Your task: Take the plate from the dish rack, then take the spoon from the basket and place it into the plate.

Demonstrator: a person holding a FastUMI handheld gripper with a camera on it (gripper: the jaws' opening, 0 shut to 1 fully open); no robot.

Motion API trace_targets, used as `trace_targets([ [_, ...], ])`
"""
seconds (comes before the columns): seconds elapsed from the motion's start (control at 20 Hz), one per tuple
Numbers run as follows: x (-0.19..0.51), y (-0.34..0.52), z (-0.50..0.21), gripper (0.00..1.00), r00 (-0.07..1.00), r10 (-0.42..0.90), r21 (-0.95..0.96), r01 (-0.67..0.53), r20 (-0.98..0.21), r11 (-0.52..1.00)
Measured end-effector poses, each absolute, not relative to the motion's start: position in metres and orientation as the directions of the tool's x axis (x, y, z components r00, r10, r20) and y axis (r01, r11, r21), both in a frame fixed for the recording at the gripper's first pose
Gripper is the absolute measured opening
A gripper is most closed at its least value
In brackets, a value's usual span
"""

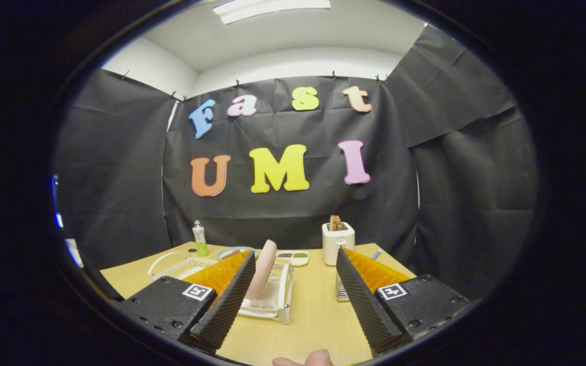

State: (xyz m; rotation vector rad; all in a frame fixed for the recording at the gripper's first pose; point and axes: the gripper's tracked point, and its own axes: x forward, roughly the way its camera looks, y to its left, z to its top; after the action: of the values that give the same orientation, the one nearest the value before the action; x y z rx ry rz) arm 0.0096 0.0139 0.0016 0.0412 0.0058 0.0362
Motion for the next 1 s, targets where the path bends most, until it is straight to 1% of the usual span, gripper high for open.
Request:
trace_targets([
  [0.3, 0.031, 0.023, 0.024, 1.00, 0.997, 0.073, 0.036, -0.071, -0.030, 0.997],
  [0.55, 0.068, 0.041, 0.050, 1.00, 0.988, 0.110, 0.003, -0.110, -0.110, 0.994],
  [0.8, 0.118, 0.063, 0.054, 1.00, 0.953, 0.138, 0.000, -0.144, -0.271, 0.990],
  [1.0, 0.156, 0.078, 0.031, 1.00, 0.875, 0.168, 0.032, -0.173, -0.454, 0.984],
])
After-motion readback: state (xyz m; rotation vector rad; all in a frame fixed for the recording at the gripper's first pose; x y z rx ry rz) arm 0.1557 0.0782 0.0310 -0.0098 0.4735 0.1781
